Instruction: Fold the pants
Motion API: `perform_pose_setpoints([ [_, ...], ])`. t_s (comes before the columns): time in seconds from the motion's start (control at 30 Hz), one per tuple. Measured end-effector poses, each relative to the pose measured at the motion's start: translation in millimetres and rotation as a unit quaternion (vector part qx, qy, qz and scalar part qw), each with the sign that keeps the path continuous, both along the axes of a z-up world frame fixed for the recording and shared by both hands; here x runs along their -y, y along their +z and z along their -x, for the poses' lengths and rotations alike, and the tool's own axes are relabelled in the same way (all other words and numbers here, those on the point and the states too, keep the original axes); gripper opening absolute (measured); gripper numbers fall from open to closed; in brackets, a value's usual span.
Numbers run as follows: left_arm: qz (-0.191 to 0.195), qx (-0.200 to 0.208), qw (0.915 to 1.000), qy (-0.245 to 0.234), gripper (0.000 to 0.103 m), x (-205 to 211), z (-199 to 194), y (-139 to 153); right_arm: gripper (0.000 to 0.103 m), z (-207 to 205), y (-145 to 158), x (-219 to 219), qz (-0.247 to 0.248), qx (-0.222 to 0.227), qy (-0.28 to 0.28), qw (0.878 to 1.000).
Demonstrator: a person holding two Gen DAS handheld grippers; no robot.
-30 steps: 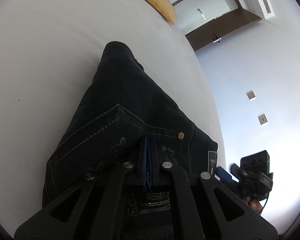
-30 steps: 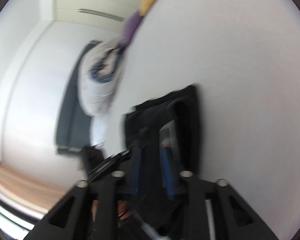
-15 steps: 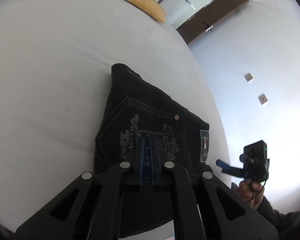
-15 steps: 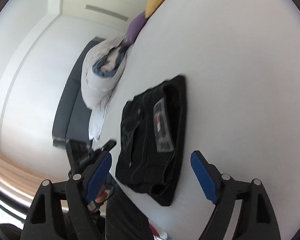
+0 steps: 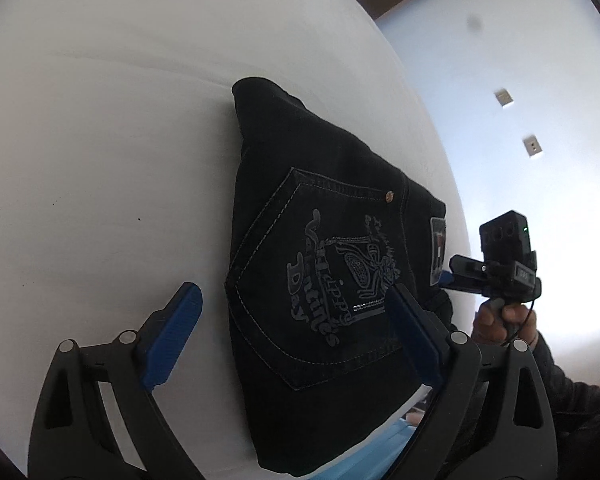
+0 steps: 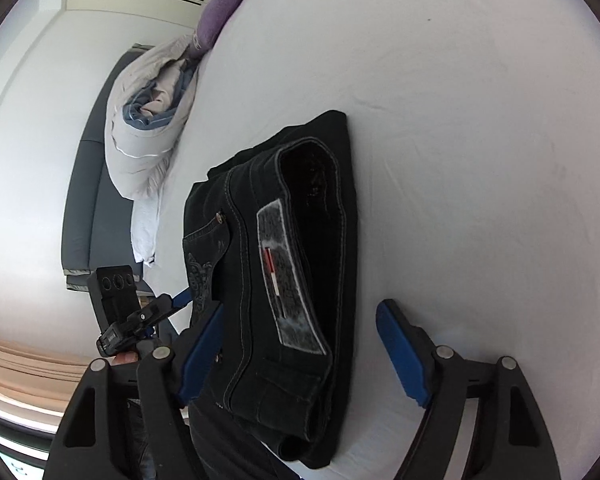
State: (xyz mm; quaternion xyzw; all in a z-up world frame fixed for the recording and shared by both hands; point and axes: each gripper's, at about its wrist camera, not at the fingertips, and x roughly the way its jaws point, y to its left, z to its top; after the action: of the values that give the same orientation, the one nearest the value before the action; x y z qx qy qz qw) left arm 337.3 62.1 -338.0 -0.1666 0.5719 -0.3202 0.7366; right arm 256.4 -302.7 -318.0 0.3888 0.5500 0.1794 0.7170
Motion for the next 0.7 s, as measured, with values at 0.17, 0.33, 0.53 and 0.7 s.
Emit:
perform_pose_setpoints([
  [0.17, -0.052, -0.002, 0.9986, 0.011, 0.052, 0.8, -6.1, -1.7, 0.057, -10.5, -5.6, -11.4, 0.006, -0.020, 0.005, 1.000],
  [0.33, -0.106, -0.005, 0.9943, 0.014, 0.037, 14.7, -8.8, 0.9, 0.033, -18.6, -8.3, -21.0, 0.025, -0.024, 0.013, 0.999],
  [0.53, -0.150, 0.016, 0.9884, 0.014, 0.021, 36.8, 2.8, 21.2, 0.020, -19.2, 12.1, -38.2, 0.085, 0.022, 0.037, 0.995],
  [0.7, -0.141, 0.037, 0.9887, 0.034, 0.017, 36.0, 8.5, 56.1, 0.017, -14.9, 52.1, -49.3, 0.127, 0.084, 0.062, 0.986],
])
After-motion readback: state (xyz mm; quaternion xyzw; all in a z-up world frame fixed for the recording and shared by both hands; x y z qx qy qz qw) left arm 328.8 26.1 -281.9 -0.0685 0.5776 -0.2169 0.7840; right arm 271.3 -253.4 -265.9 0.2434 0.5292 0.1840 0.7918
